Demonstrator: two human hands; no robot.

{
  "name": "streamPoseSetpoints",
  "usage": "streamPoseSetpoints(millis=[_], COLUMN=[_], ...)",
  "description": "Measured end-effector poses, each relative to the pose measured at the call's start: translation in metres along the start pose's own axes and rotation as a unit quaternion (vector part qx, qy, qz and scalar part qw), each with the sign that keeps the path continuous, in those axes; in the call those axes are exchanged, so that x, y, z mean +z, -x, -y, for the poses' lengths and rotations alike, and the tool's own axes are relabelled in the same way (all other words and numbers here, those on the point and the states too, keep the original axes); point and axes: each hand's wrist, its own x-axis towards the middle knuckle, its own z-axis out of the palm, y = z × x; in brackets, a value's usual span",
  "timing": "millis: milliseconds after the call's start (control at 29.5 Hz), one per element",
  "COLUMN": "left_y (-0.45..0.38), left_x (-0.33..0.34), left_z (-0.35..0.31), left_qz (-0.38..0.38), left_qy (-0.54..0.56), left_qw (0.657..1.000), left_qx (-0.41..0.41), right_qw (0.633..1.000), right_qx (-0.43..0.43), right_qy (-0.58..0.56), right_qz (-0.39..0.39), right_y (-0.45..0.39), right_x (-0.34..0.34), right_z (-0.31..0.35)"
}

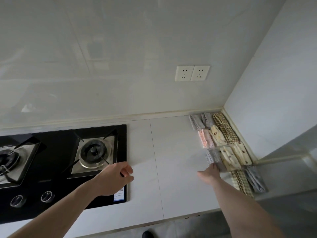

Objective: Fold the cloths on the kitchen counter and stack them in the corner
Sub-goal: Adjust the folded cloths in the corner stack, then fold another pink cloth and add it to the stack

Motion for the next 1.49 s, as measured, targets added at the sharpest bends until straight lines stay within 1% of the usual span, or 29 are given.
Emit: streamPoseSetpoints(millis=[170, 305, 373, 407, 475, 543, 645, 746, 882, 950, 1086, 1188, 1323, 1493], left_y=[-0.012, -0.015, -0.013, -0.011, -0.003, 0.009, 0.034, 0.071, 0.133, 0.167, 0.240, 0.293, 0.351, 0.392], left_x=[0.007, 0.005, 0.000, -0.003, -0.007, -0.010, -0.012, -0.020, -0.040, -0.049, -0.060, -0.059, -0.058, -0.066], left_z=[0.003, 0.003, 0.006, 0.008, 0.015, 0.026, 0.047, 0.079, 0.127, 0.152, 0.206, 0.246, 0.291, 0.343], left_qz=[0.011, 0.017, 0.010, 0.006, 0.001, -0.004, -0.007, -0.035, -0.119, -0.171, -0.263, -0.312, -0.355, -0.394], left_qy=[0.006, 0.018, 0.016, 0.013, 0.020, 0.033, 0.059, 0.091, 0.121, 0.128, 0.119, 0.115, 0.128, 0.152], left_qw=[1.000, 1.000, 1.000, 1.000, 1.000, 0.999, 0.997, 0.991, 0.979, 0.969, 0.946, 0.928, 0.907, 0.884], left_qx=[-0.012, -0.007, -0.007, -0.008, -0.016, -0.029, -0.059, -0.088, -0.116, -0.121, -0.144, -0.166, -0.185, -0.203], right_qw=[0.999, 0.999, 1.000, 0.999, 0.994, 0.989, 0.980, 0.961, 0.911, 0.886, 0.847, 0.820, 0.793, 0.761], right_qx=[-0.007, -0.012, -0.013, -0.019, -0.058, -0.109, -0.183, -0.275, -0.404, -0.448, -0.502, -0.535, -0.559, -0.590], right_qy=[0.028, 0.034, 0.013, 0.011, 0.036, 0.056, 0.057, 0.020, -0.014, -0.019, -0.015, 0.000, 0.011, 0.045], right_qz=[-0.013, -0.006, -0.020, -0.039, -0.082, -0.082, -0.046, -0.005, 0.083, 0.120, 0.172, 0.203, 0.240, 0.267], right_y=[-0.011, -0.013, -0.007, -0.001, 0.016, 0.036, 0.075, 0.133, 0.226, 0.270, 0.349, 0.402, 0.461, 0.510], right_x=[-0.001, -0.011, -0.018, -0.020, -0.017, -0.007, 0.025, 0.071, 0.126, 0.147, 0.183, 0.209, 0.242, 0.281], right_z=[0.003, 0.003, 0.006, 0.009, 0.019, 0.039, 0.082, 0.134, 0.206, 0.234, 0.277, 0.299, 0.323, 0.357])
